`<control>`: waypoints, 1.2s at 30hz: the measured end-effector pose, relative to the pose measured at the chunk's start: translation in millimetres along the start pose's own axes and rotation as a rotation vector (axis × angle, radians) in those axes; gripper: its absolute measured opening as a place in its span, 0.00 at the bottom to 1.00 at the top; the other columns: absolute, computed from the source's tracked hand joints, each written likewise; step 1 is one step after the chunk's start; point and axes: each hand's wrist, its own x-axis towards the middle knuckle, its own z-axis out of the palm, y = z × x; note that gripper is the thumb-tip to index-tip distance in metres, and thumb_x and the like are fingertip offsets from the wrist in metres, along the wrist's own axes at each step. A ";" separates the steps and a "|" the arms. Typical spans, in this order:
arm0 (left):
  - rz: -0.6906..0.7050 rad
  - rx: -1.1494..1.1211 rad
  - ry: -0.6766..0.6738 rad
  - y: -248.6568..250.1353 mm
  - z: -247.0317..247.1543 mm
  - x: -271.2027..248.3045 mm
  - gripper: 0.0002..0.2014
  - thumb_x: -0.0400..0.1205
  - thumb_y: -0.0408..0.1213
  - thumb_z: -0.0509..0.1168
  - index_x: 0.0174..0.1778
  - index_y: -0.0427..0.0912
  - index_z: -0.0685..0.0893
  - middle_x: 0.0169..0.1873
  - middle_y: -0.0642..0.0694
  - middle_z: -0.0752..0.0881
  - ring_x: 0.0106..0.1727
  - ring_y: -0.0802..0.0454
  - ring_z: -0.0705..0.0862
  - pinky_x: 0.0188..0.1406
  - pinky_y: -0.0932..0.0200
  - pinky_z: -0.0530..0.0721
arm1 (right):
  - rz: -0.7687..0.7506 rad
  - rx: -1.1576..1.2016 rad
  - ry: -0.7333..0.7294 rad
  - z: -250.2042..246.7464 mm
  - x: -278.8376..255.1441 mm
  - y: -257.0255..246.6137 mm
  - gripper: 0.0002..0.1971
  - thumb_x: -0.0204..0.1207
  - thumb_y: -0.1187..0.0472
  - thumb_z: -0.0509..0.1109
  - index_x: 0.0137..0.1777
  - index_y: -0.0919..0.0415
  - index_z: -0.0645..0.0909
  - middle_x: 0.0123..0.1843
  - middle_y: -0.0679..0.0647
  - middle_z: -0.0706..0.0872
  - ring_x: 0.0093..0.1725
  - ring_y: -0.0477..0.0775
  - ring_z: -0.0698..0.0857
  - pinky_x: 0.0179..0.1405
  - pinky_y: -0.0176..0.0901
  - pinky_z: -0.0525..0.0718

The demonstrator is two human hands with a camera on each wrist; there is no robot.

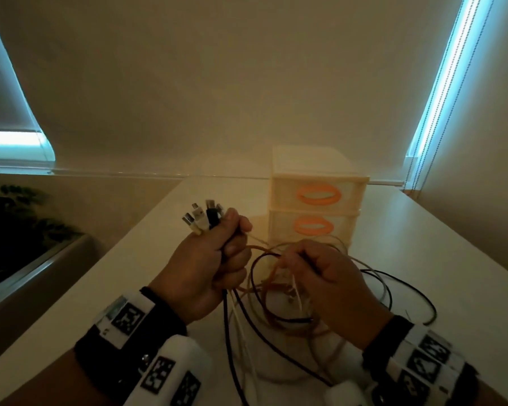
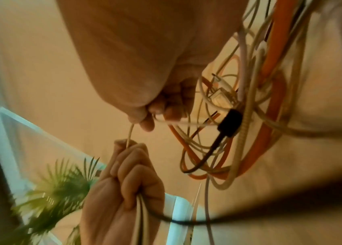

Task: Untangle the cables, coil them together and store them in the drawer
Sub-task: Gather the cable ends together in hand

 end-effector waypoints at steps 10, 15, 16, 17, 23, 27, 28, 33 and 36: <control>-0.115 0.204 -0.031 -20.0 17.8 3.0 0.17 0.84 0.50 0.62 0.43 0.40 0.87 0.26 0.48 0.65 0.21 0.56 0.56 0.19 0.62 0.52 | -0.112 0.014 -0.055 3.6 -10.1 -4.4 0.10 0.83 0.49 0.67 0.45 0.50 0.86 0.33 0.55 0.85 0.33 0.58 0.84 0.36 0.59 0.83; -0.059 0.041 0.030 -6.1 11.9 1.9 0.20 0.89 0.48 0.57 0.39 0.37 0.81 0.27 0.47 0.63 0.21 0.56 0.56 0.15 0.64 0.53 | 0.024 0.006 -0.235 1.5 -13.4 -14.9 0.11 0.87 0.55 0.64 0.44 0.56 0.82 0.34 0.56 0.83 0.33 0.54 0.81 0.32 0.42 0.80; -0.027 0.009 0.044 -2.0 9.5 1.8 0.21 0.90 0.48 0.56 0.38 0.38 0.81 0.27 0.48 0.63 0.21 0.57 0.56 0.15 0.64 0.53 | 0.007 -0.040 -0.248 -0.1 -11.4 -15.6 0.09 0.87 0.56 0.64 0.46 0.53 0.82 0.35 0.52 0.83 0.34 0.50 0.81 0.34 0.39 0.80; 0.008 -0.018 0.058 2.6 7.6 1.7 0.21 0.90 0.48 0.55 0.37 0.38 0.80 0.27 0.48 0.62 0.22 0.57 0.55 0.15 0.64 0.52 | -0.016 -0.105 -0.250 -3.9 -8.1 -15.0 0.06 0.86 0.57 0.64 0.48 0.50 0.81 0.38 0.47 0.83 0.37 0.46 0.82 0.37 0.37 0.82; 0.154 -0.112 0.101 30.9 -6.1 0.7 0.21 0.91 0.49 0.54 0.36 0.42 0.77 0.27 0.50 0.61 0.20 0.58 0.56 0.13 0.65 0.54 | -0.197 -0.377 -0.033 -31.3 9.0 2.7 0.15 0.80 0.61 0.73 0.66 0.48 0.83 0.55 0.37 0.84 0.55 0.36 0.81 0.53 0.22 0.77; 0.082 -0.089 0.070 20.0 -5.7 -2.4 0.21 0.91 0.49 0.54 0.35 0.42 0.76 0.28 0.49 0.60 0.22 0.58 0.54 0.15 0.64 0.52 | -0.075 -0.376 -0.255 -28.5 4.8 17.1 0.38 0.71 0.49 0.81 0.79 0.35 0.67 0.70 0.33 0.70 0.67 0.34 0.73 0.58 0.21 0.74; 0.047 -0.064 0.046 15.3 -3.9 -3.9 0.21 0.90 0.50 0.55 0.35 0.41 0.77 0.29 0.49 0.59 0.22 0.57 0.54 0.15 0.64 0.52 | -0.044 -0.412 -0.296 -30.5 4.0 20.5 0.41 0.69 0.47 0.82 0.79 0.33 0.65 0.70 0.31 0.68 0.68 0.35 0.71 0.60 0.25 0.74; 0.078 -0.108 -0.021 23.7 -4.4 -6.2 0.20 0.90 0.49 0.54 0.36 0.41 0.75 0.28 0.50 0.61 0.22 0.57 0.53 0.14 0.65 0.53 | 0.043 -0.555 -0.198 -41.6 6.8 20.6 0.44 0.65 0.40 0.82 0.77 0.31 0.60 0.66 0.38 0.65 0.67 0.43 0.68 0.64 0.43 0.76; 0.116 -0.116 -0.040 29.6 -7.6 -5.6 0.20 0.91 0.49 0.53 0.36 0.43 0.74 0.28 0.50 0.62 0.22 0.58 0.53 0.13 0.65 0.54 | 0.171 -0.720 -0.133 -55.7 8.5 30.7 0.34 0.71 0.53 0.78 0.72 0.34 0.66 0.59 0.48 0.72 0.61 0.52 0.73 0.57 0.51 0.83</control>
